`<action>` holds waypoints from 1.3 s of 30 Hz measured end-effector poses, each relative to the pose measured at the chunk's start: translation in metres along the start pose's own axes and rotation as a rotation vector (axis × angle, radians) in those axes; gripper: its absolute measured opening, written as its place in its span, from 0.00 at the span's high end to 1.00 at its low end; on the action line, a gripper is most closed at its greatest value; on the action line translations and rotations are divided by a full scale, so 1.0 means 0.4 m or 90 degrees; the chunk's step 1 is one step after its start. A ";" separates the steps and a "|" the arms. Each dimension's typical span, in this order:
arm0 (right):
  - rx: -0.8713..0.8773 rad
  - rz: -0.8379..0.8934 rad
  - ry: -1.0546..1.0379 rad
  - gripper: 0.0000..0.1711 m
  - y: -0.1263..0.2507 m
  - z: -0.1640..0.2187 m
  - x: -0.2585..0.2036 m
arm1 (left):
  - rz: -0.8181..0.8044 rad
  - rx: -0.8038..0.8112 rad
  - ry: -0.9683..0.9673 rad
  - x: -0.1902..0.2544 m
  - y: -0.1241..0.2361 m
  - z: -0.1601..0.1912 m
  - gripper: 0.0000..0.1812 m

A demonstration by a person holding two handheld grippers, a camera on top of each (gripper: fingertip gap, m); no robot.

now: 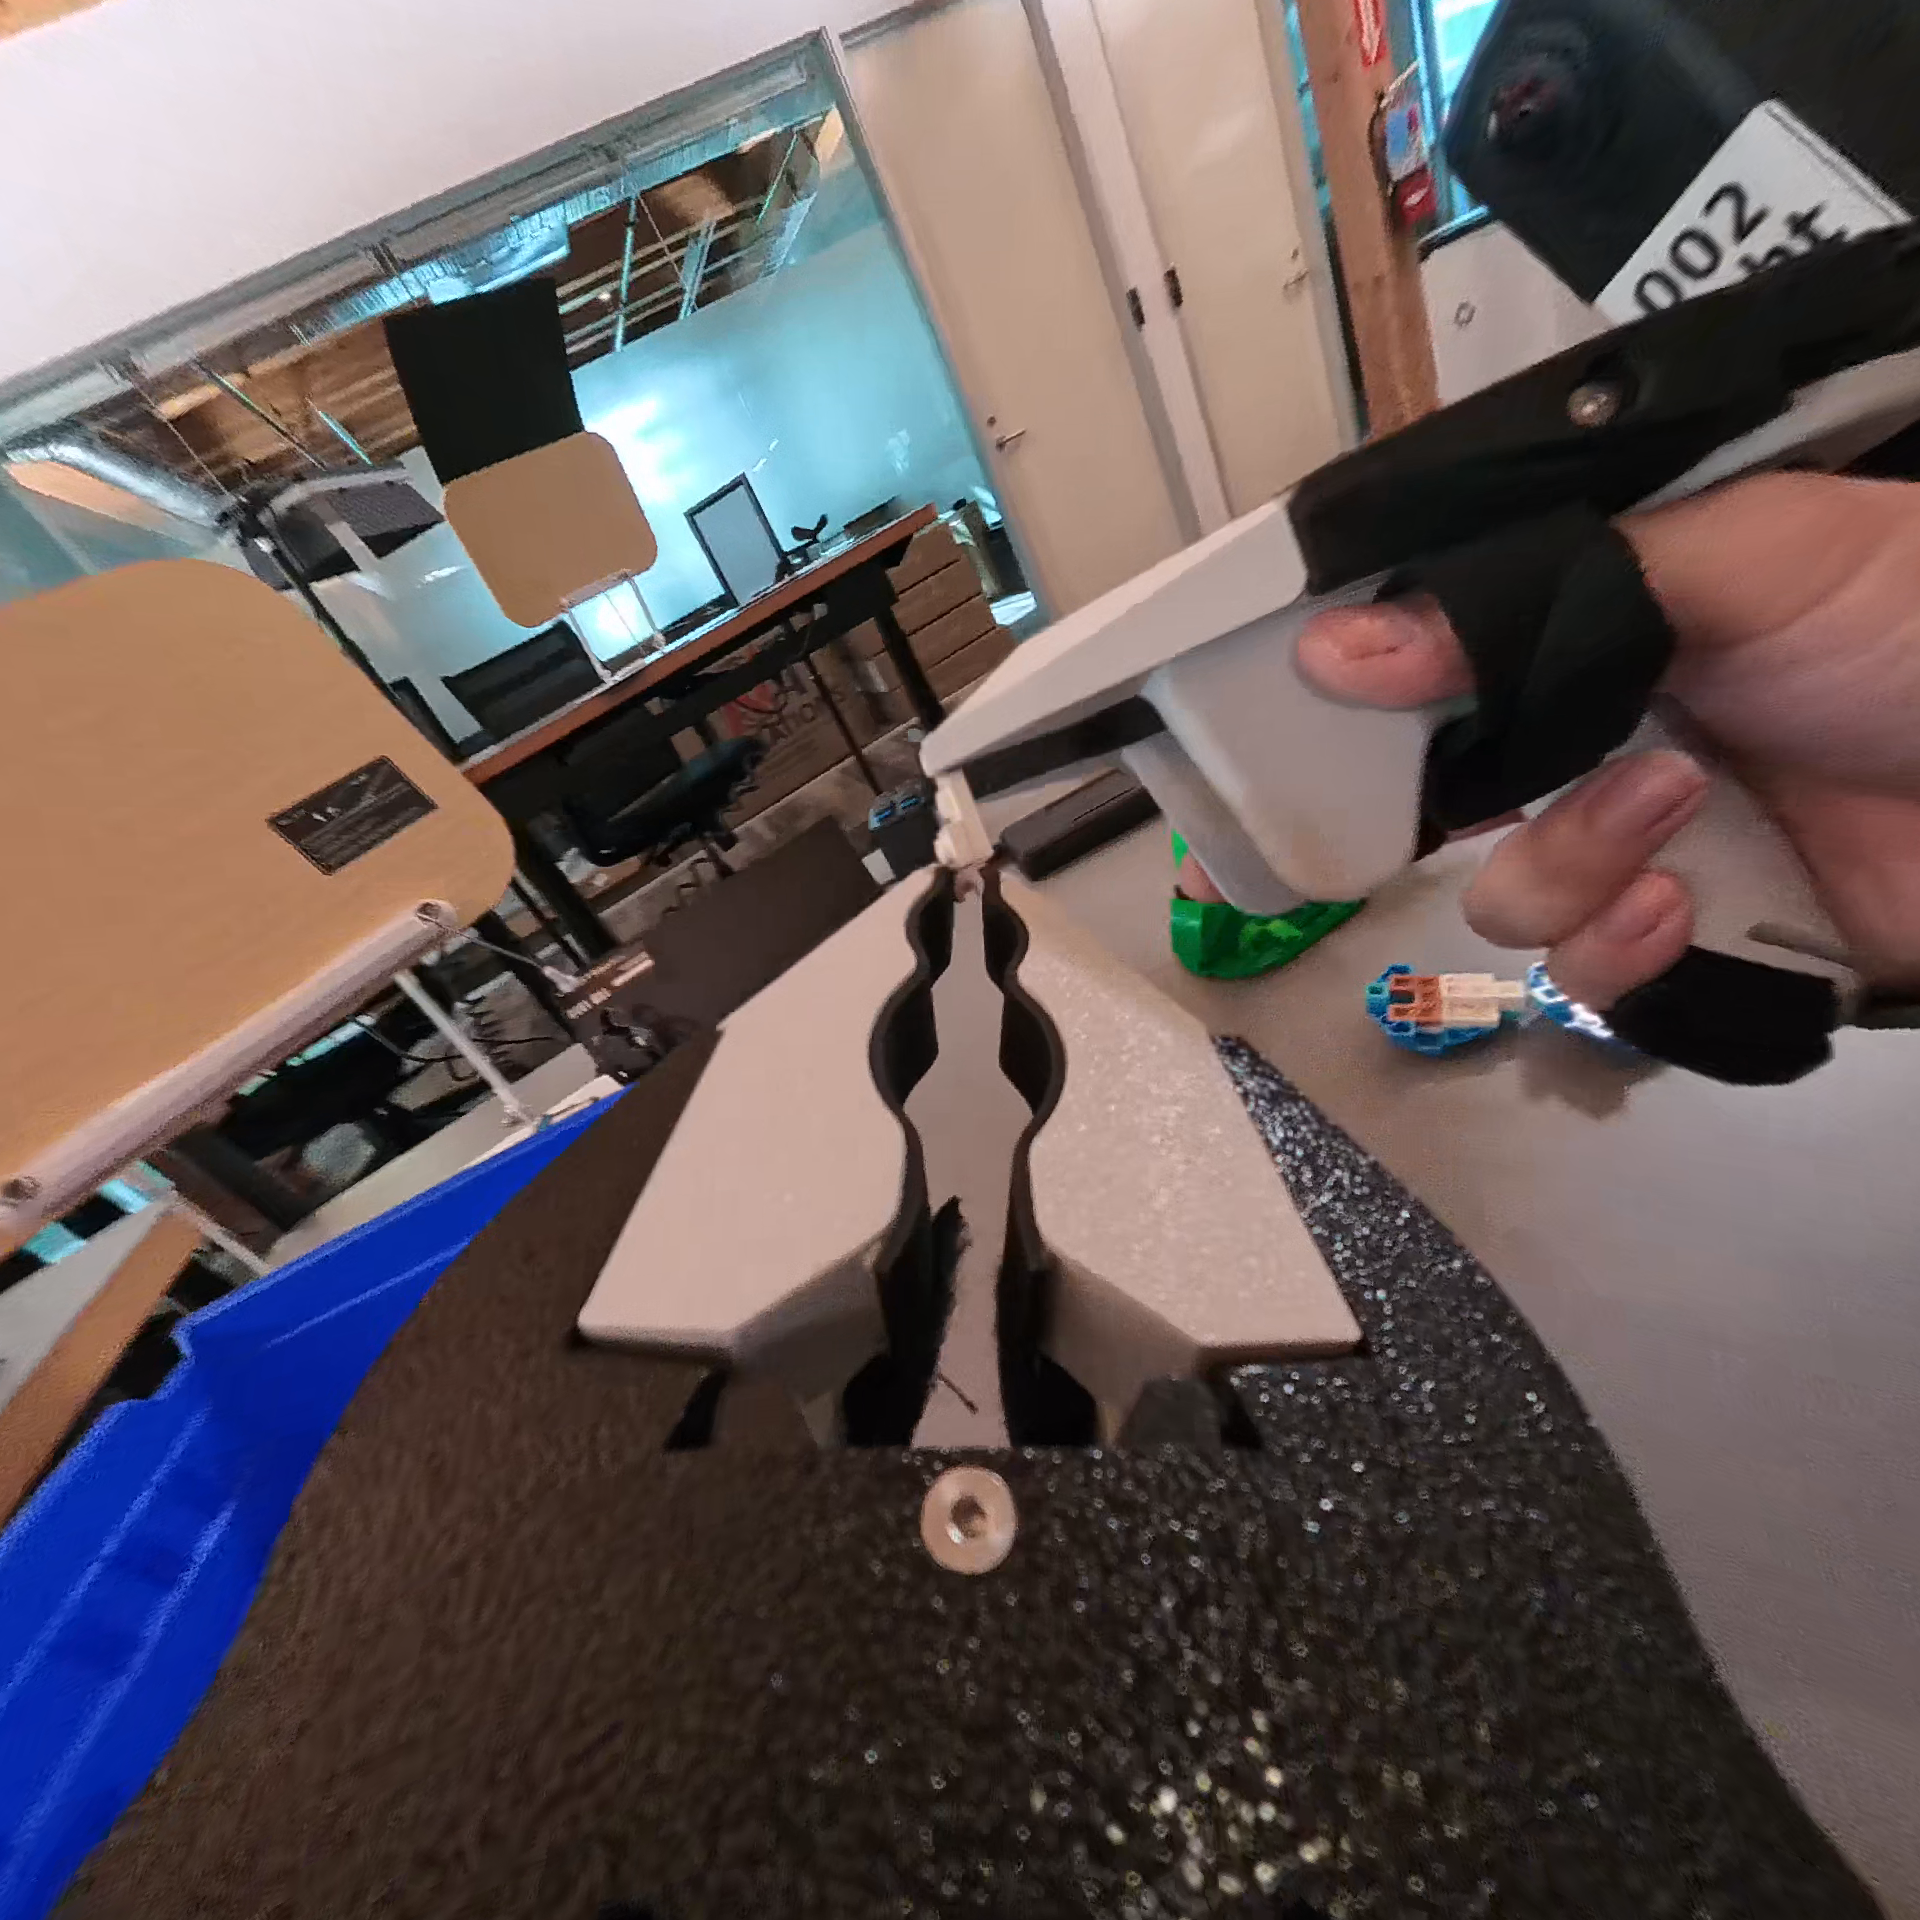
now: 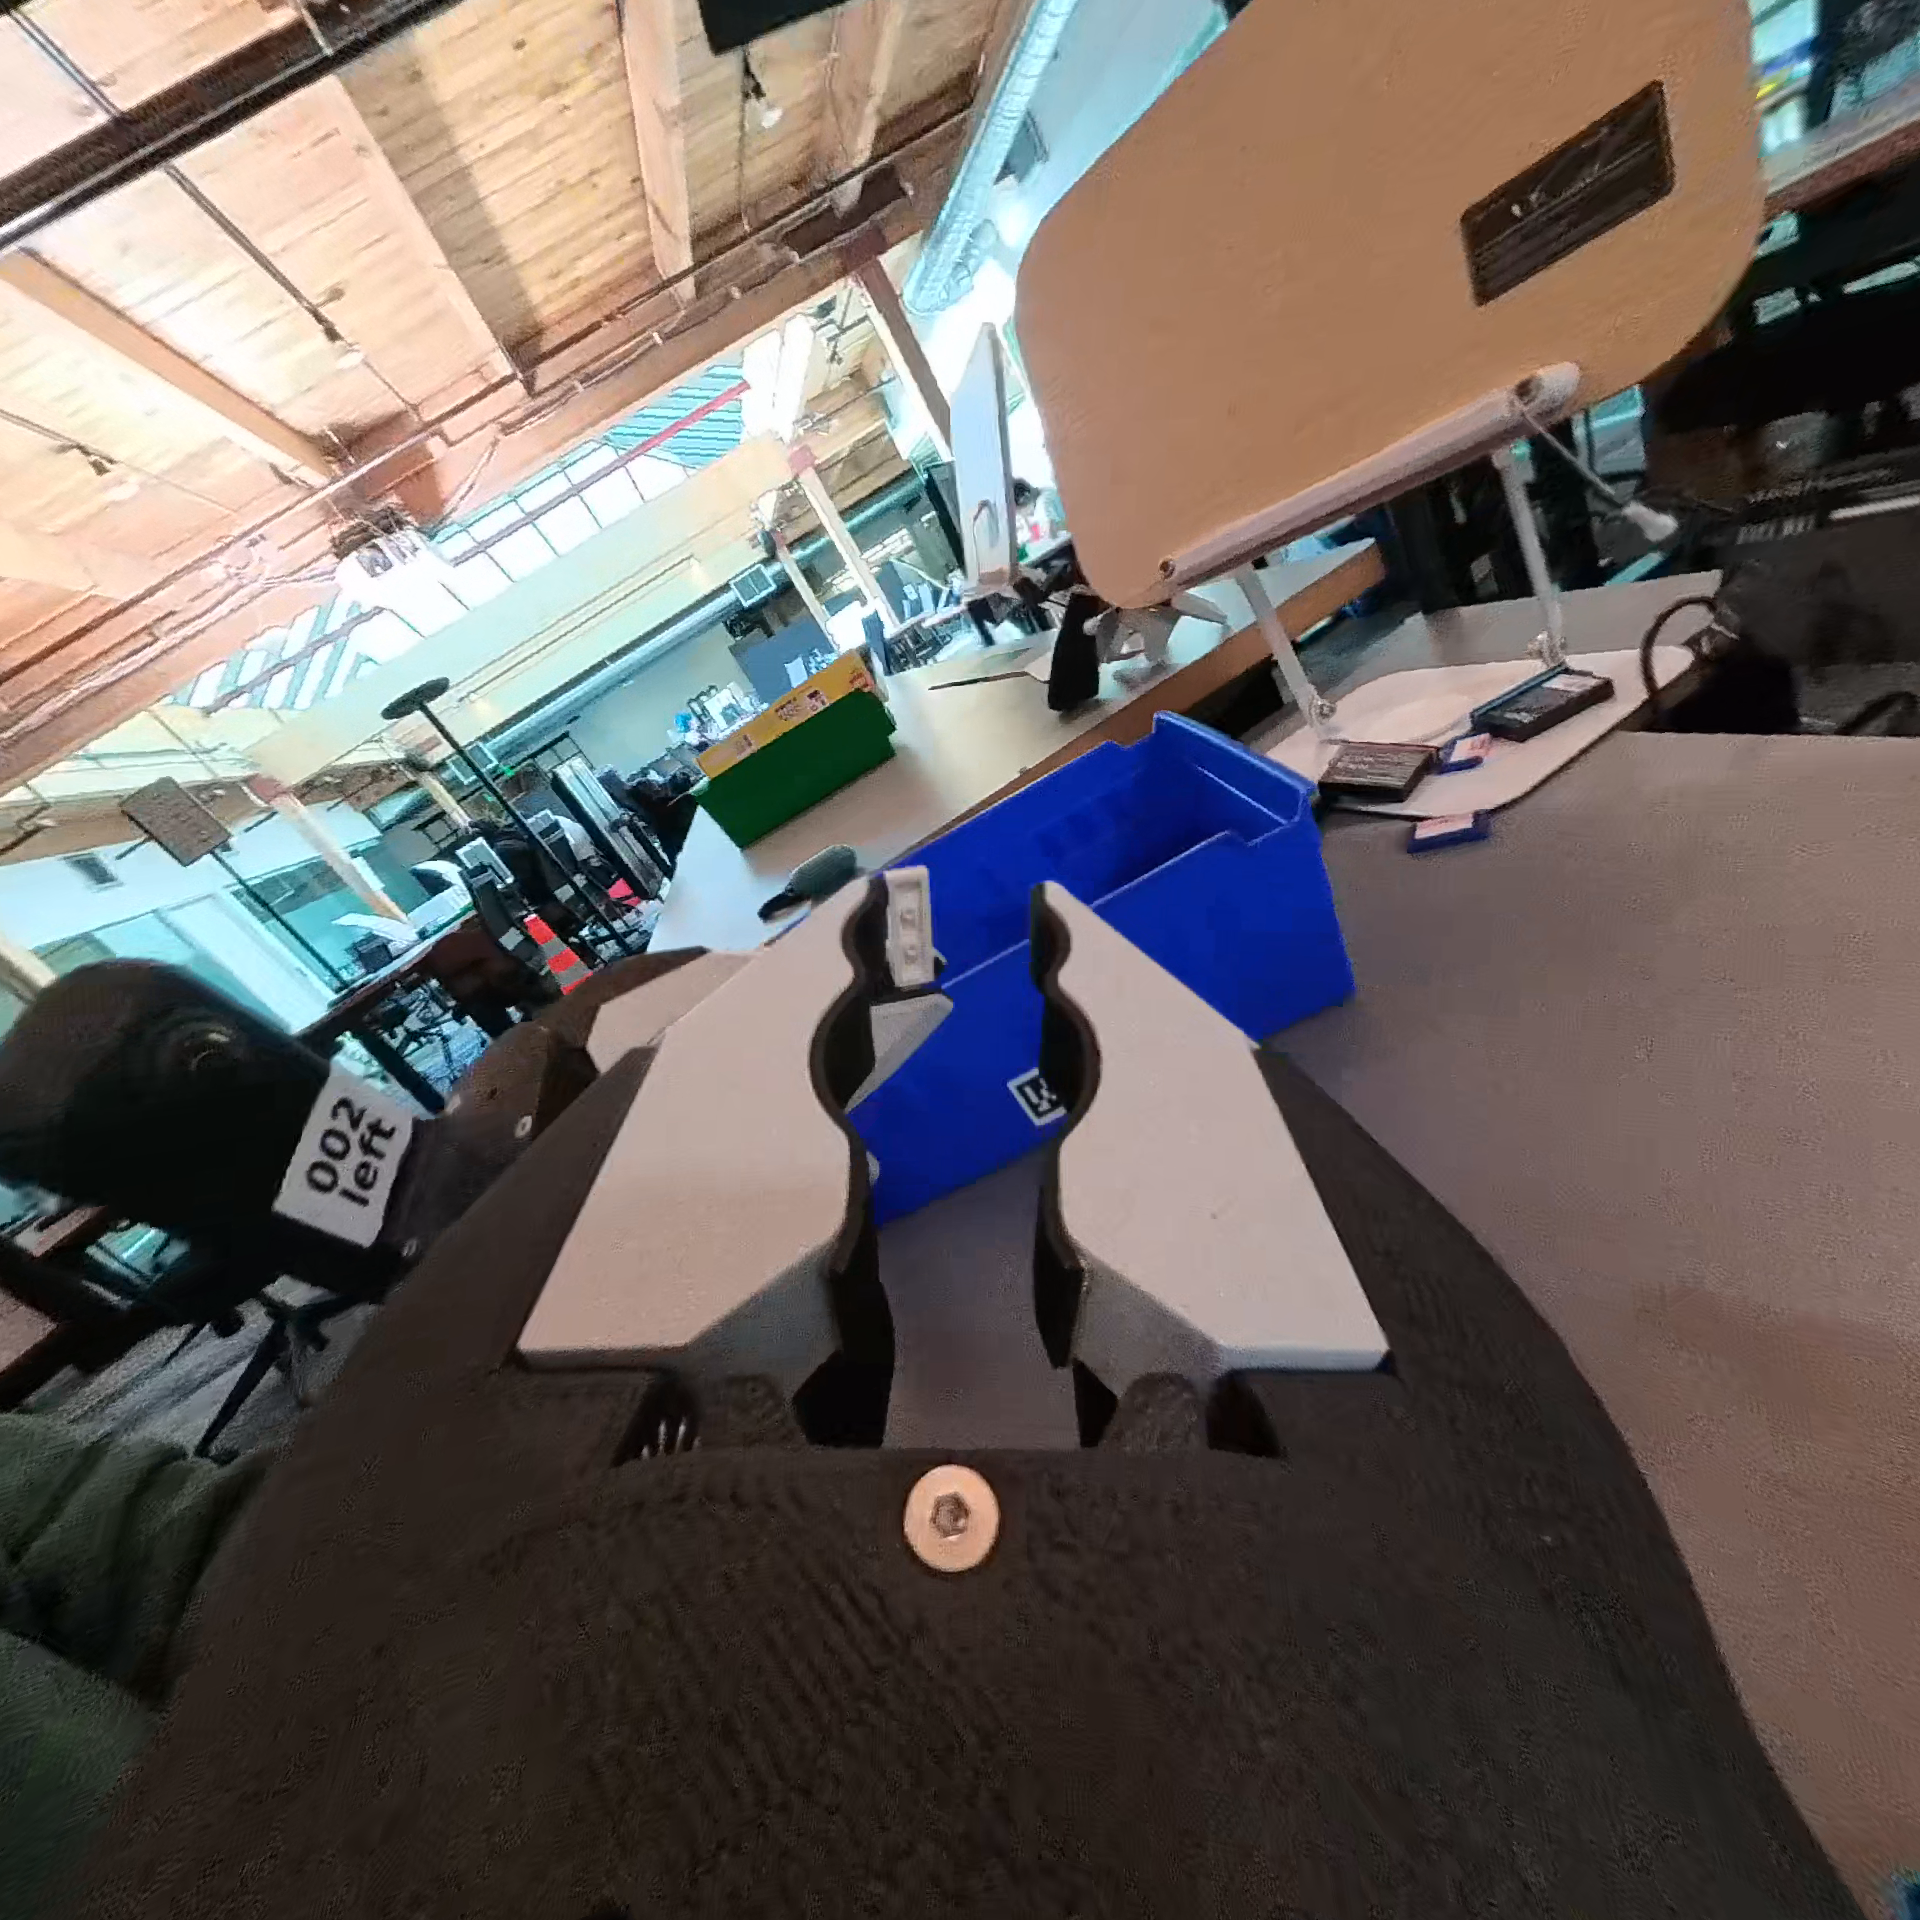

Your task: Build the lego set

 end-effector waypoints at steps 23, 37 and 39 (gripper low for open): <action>-0.091 -0.079 0.145 0.88 -0.370 0.039 -0.091 | -0.262 -0.119 0.178 -0.372 0.165 0.049 0.93; -0.114 0.019 0.279 0.71 -0.129 0.036 0.046 | -0.130 -0.024 0.165 -0.283 0.110 -0.003 0.76; -0.160 0.012 0.294 0.70 -0.027 0.084 0.078 | -0.041 -0.003 0.152 -0.216 0.081 -0.029 0.76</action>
Point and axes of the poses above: each gripper's, where its closed fingertips meet, y back along the fingers, z out of its underside, x = y × z across the jaws, the point moved 5 cm from there along y, back along the fingers, and after that the axes turned 9 degrees about y, right-handed, at the moved point
